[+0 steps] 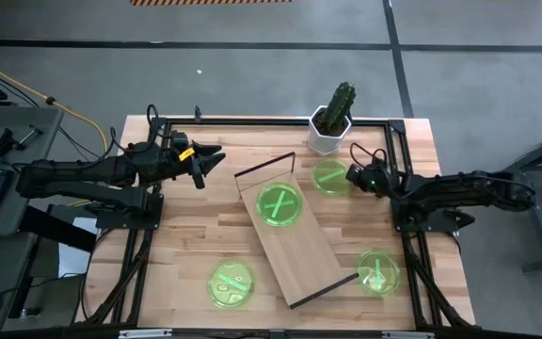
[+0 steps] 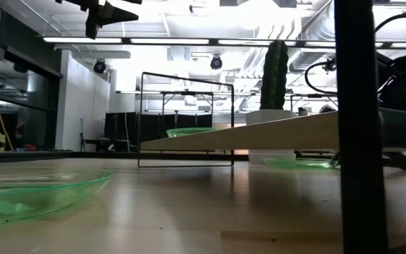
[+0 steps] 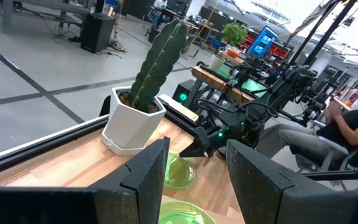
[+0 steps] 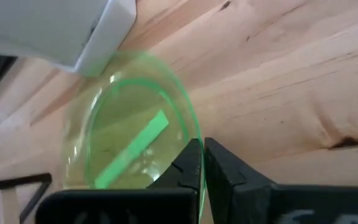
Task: Place and stack plates onto a shelf
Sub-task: Stack the top green plate on top of the green plate on the shelf, then put the left green plate on the shelf
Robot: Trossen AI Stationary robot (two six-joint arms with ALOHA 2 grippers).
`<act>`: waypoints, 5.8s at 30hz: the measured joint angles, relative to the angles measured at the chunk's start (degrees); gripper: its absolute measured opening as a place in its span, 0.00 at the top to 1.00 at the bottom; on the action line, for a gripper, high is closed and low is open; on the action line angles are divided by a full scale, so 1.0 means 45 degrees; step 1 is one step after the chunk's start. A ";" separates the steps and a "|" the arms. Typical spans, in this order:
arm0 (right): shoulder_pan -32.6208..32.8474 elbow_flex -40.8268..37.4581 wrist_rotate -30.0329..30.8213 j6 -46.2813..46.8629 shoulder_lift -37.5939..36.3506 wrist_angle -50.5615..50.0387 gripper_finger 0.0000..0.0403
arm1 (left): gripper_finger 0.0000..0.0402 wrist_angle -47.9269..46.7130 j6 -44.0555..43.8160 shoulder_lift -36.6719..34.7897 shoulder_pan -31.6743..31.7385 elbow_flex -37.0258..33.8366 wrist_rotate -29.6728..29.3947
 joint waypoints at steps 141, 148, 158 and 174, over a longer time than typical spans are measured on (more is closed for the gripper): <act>0.5095 0.8910 -0.2289 -0.6104 -0.1080 -0.5000 0.41 | 0.67 -0.2375 0.2220 1.0371 -0.7847 0.1049 0.2199; 0.5095 0.8910 -0.2085 -0.6342 -0.1080 -0.5052 0.41 | 0.67 -0.1620 0.2538 1.0365 -0.7470 0.0395 0.2817; 0.5095 0.8905 -0.2092 -0.6468 -0.1080 -0.5061 0.41 | 0.67 -0.1001 0.2089 1.0365 -0.7242 -0.0393 0.3330; 0.5095 0.8895 -0.2098 -0.6818 -0.1080 -0.5127 0.41 | 0.69 -0.0671 0.1081 1.0764 -0.7447 -0.0391 0.4592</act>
